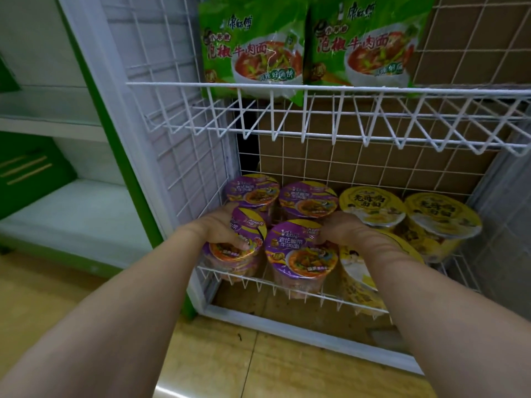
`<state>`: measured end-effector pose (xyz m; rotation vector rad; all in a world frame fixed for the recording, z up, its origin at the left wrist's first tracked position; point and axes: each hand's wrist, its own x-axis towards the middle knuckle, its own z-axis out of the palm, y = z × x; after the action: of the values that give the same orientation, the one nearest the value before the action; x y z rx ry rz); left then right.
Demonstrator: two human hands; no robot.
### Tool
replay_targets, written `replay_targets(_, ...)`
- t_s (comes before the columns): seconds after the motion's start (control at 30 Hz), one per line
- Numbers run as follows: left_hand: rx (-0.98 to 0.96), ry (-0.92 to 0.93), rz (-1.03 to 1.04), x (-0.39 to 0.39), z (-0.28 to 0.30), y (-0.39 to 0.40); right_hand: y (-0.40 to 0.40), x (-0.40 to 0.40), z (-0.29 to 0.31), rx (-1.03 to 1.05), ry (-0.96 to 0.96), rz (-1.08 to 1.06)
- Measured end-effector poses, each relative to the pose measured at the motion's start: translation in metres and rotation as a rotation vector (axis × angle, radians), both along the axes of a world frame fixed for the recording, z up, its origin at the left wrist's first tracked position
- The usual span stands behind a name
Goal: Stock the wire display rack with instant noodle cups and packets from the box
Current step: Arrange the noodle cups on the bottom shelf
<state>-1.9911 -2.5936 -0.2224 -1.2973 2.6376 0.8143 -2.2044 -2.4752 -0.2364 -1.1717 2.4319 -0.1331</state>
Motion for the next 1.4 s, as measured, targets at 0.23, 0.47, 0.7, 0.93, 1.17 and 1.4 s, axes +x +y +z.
replay_targets(0.23, -0.043, -0.013, 0.049, -0.007, -0.007, -0.010, 0.003, -0.001, -0.001, -0.022, -0.013, -0.040)
replay_targets(0.47, -0.118, 0.049, 0.279, -0.012, -0.008, -0.016, 0.006, -0.006, -0.002, -0.137, -0.034, -0.036)
replay_targets(0.7, -0.166, 0.415, 0.501, -0.011, -0.005, -0.023, 0.004, -0.009, -0.011, -0.227, -0.078, -0.097)
replay_targets(0.93, -0.382, 0.031, -0.013, -0.038, -0.019, -0.011, 0.004, -0.003, -0.007, -0.536, 0.027, -0.118)
replay_targets(1.17, -0.296, -0.189, -0.008, -0.058, -0.030, -0.009, 0.004, 0.002, -0.015, -0.392, -0.100, 0.050)
replay_targets(1.4, -0.369, -0.204, 0.001, -0.058, -0.023, -0.001, 0.001, 0.001, -0.017, -0.380, -0.086, 0.039)
